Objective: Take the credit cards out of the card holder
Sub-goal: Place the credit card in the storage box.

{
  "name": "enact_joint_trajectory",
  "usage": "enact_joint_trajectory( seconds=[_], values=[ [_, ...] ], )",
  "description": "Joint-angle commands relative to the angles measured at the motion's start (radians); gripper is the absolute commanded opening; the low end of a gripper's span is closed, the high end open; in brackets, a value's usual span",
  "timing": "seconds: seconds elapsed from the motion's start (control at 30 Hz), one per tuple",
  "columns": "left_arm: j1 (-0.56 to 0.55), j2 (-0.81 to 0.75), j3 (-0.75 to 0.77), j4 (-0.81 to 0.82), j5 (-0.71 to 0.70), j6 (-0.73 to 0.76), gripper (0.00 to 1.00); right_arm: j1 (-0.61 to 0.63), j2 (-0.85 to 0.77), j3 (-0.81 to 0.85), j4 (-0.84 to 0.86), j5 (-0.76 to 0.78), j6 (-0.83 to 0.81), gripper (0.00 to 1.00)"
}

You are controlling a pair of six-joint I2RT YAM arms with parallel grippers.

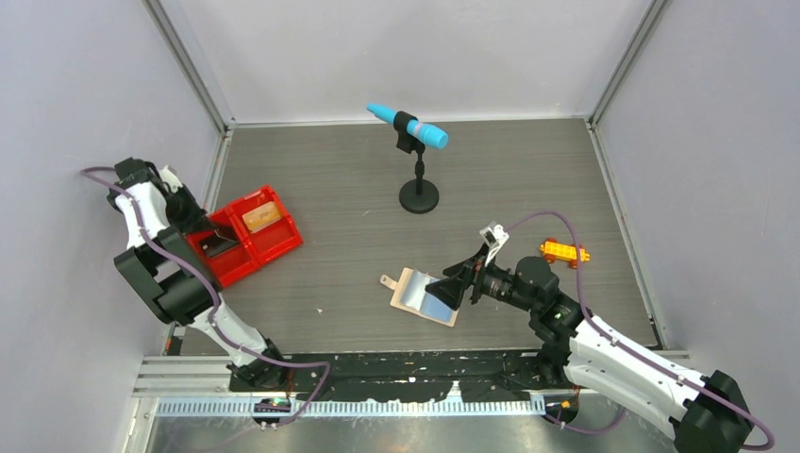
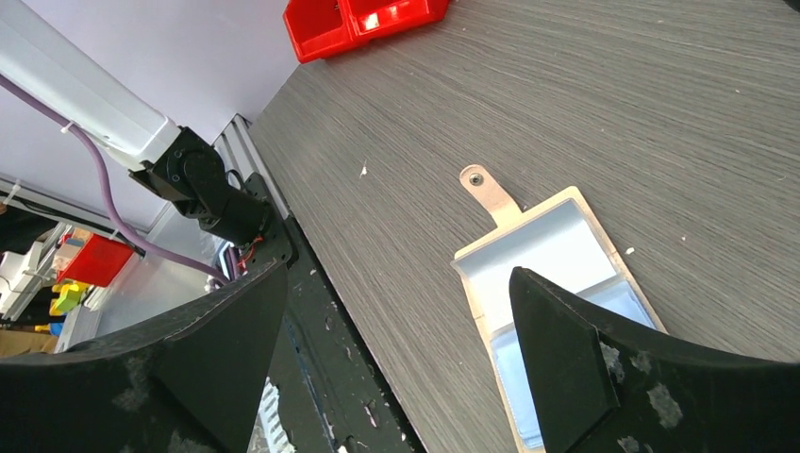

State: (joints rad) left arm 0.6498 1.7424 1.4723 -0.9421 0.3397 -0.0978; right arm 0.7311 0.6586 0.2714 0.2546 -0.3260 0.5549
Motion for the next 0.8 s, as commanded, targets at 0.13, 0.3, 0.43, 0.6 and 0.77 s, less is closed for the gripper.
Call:
enact_joint_trajectory(
  seconds=[0.13,0.3,0.43,0.6,0.77],
  values=[
    [-0.003,0.052,0.06,0.059,-0.014,0.032,0.0,0.001,0.071,0.054,0.074,0.0,-0.006,0.95],
    [-0.006,0.044,0.022,0.118,-0.014,0.028,0.0,0.001,0.093,0.056,0.09,-0.006,-0.001,0.95],
    [-0.006,0.05,0.016,0.138,-0.015,0.024,0.0,0.001,0.096,0.057,0.092,-0.007,-0.004,0.95],
    [-0.007,0.083,0.042,0.131,-0.014,0.027,0.0,0.0,0.1,0.063,0.084,0.001,-0.014,0.95],
    [-0.011,0.111,0.058,0.13,-0.016,0.026,0.0,0.001,0.107,0.066,0.084,0.009,-0.018,0.95]
  ],
)
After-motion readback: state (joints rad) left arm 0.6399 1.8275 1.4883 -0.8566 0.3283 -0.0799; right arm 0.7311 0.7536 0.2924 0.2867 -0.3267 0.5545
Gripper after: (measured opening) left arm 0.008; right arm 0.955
